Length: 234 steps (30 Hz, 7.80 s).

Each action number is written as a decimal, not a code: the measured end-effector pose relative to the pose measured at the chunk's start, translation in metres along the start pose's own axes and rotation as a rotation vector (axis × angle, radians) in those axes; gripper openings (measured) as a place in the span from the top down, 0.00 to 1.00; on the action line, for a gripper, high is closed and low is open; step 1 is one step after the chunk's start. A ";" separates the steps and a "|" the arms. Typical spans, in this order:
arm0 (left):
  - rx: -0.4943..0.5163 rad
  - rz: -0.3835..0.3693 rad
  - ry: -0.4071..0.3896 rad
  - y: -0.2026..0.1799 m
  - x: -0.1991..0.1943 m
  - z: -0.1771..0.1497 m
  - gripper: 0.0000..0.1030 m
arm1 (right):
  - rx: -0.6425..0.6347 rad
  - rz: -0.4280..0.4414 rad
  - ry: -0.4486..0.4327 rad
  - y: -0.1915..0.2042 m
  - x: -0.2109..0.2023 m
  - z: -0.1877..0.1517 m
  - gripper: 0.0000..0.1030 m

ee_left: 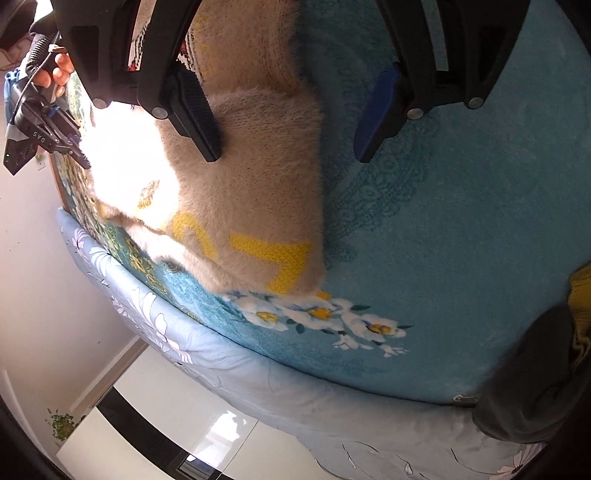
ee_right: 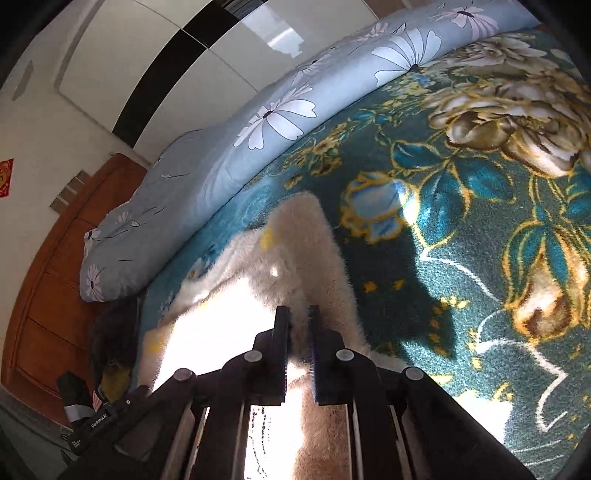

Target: Fold clothes

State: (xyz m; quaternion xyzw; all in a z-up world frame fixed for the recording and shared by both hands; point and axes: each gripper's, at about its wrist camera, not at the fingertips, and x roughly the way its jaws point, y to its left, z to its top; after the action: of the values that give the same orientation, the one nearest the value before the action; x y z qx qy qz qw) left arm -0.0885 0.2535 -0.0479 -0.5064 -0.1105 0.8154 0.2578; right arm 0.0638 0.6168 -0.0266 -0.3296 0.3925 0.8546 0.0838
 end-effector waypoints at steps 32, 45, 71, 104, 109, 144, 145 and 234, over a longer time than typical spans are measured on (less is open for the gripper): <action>0.042 -0.055 -0.369 -0.014 -0.331 -0.070 0.00 | -0.350 -0.043 0.004 0.019 -0.176 -0.144 0.19; 0.127 -0.061 -0.155 -0.008 -0.228 -0.113 0.00 | -0.364 -0.048 0.053 0.009 -0.198 -0.160 0.19; 0.246 0.039 -0.037 -0.031 -0.102 -0.209 0.01 | -0.321 -0.037 0.207 -0.027 -0.140 -0.160 0.19; -0.176 -0.308 0.009 0.028 -0.120 -0.193 0.91 | -0.145 0.169 0.206 -0.018 -0.139 -0.173 0.90; -0.109 -0.308 -0.053 0.037 -0.166 -0.181 0.91 | -0.247 0.226 0.221 0.023 -0.159 -0.186 0.91; -0.234 -0.440 0.077 0.022 -0.012 0.060 0.90 | 0.062 0.228 0.178 0.037 -0.029 0.015 0.91; -0.249 -0.429 0.088 0.025 -0.003 0.058 0.89 | 0.088 0.217 0.196 0.032 -0.019 0.017 0.91; -0.308 -0.296 -0.025 0.065 -0.072 -0.053 0.56 | 0.178 0.136 0.127 0.044 -0.041 -0.105 0.55</action>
State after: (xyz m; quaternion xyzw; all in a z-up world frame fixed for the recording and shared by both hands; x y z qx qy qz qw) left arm -0.0366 0.1559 -0.0462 -0.5079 -0.3100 0.7484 0.2929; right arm 0.1297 0.5159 -0.0237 -0.3470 0.4930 0.7973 0.0295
